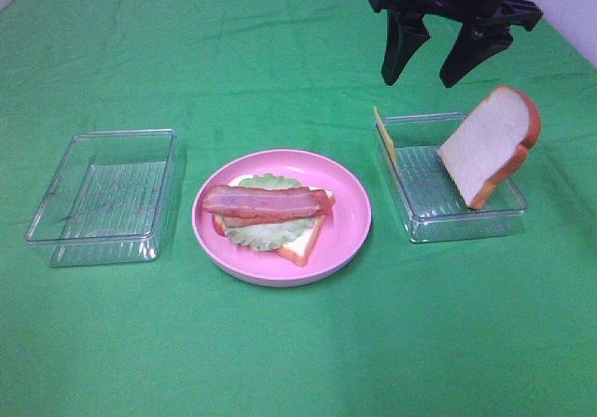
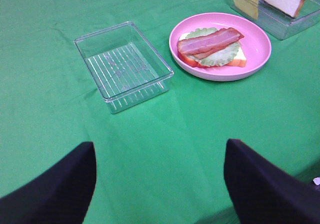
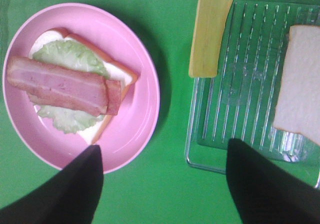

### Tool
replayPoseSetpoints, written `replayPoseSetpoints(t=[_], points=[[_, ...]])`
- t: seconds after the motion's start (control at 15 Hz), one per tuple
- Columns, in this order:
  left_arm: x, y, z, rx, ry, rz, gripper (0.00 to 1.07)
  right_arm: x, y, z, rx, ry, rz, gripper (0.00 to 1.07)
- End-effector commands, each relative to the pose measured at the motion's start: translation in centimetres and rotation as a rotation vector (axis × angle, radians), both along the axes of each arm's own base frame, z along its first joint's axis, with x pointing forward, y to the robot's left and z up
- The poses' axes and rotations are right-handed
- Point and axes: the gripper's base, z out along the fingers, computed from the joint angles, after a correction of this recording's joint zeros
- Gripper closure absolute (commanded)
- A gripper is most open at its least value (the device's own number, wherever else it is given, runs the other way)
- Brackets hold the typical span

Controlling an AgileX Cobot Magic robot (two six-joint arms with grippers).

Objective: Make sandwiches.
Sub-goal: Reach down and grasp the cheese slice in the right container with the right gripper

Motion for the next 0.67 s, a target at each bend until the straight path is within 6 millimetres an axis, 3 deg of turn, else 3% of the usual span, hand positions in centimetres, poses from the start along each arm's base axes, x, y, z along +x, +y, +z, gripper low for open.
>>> replayPoseSetpoints(t=[0.07,0.2,0.27,0.67], points=[[-0.3,0.1,-0.2,-0.019,-0.016,-0.004,0.38,1.7,0.7,-1.9,-0.015,0.079,-0.009,0.45],[-0.3,0.1,-0.2,-0.019,-0.016,-0.004,0.38,3.0,1.3,-3.4,0.002,0.103,-0.008,0.45],[-0.3,0.1,-0.2,-0.019,-0.016,-0.004,0.38,4.2,1.7,-5.1,-0.002,0.119,-0.009,0.45],[-0.3,0.1,-0.2,-0.019,-0.016,-0.004,0.38,5.2,1.9,-9.0,-0.038,0.179,-0.010,0.50]])
